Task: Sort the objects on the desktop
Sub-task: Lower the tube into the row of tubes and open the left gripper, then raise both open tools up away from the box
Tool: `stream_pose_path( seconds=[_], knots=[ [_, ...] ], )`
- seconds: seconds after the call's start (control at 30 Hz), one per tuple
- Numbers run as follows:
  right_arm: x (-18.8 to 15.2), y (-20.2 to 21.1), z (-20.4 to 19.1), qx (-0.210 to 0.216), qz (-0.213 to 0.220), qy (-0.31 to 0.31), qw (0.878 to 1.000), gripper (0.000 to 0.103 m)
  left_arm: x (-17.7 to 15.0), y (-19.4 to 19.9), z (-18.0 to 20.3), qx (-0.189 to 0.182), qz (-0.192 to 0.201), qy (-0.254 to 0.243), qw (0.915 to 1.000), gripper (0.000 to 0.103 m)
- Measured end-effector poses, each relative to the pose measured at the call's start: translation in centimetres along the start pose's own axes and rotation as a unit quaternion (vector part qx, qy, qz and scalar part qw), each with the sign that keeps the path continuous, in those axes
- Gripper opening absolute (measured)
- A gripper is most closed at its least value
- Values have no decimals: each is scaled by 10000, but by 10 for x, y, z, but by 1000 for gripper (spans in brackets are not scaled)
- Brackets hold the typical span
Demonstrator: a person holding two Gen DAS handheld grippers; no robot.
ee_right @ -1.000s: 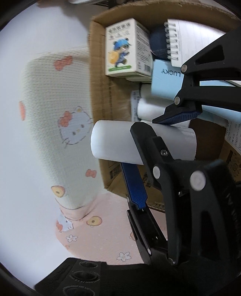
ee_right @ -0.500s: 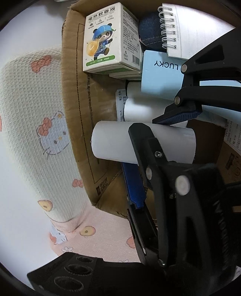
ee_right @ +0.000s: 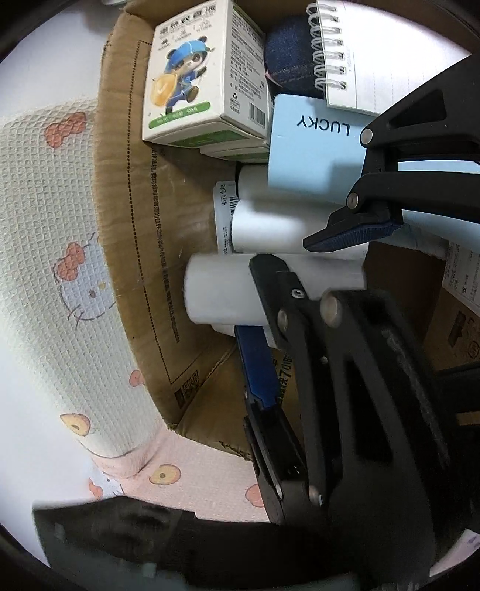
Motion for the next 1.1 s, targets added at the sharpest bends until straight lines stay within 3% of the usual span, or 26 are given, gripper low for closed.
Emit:
stream_pose_path(
  seconds=[0.13,0.27,0.43,0.57,0.77,1.1],
  knots=[
    [0,-2,0,-269,13,113,9996,42,-1,3,0,121,68,-5,9999,45],
    [0,-4,0,-170,33,131,9998,42,3,19,3,154,455,19,9988,45],
    [0,-7,-2,-96,15,82,9999,42,-4,41,1,326,554,32,9979,45],
    [0,-10,-5,-82,-11,130,9999,42,-13,46,-2,790,387,-67,9961,45],
    [-1,-19,-13,-36,-41,296,9995,39,-16,35,-5,784,129,21,9968,27],
    [6,-23,-5,-391,-283,327,9983,36,-23,23,-20,822,-283,302,9958,24]
  ],
)
Point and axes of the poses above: each gripper's, at about its wrist camera, not at the fingertips, and y roughly against the way its jaws point, z to its right, x to its top, the point moved 2 cm from there along -y, roughly the way its jaws point, and after that the axes turned 10 degrees about x, right-handed, at the moved point
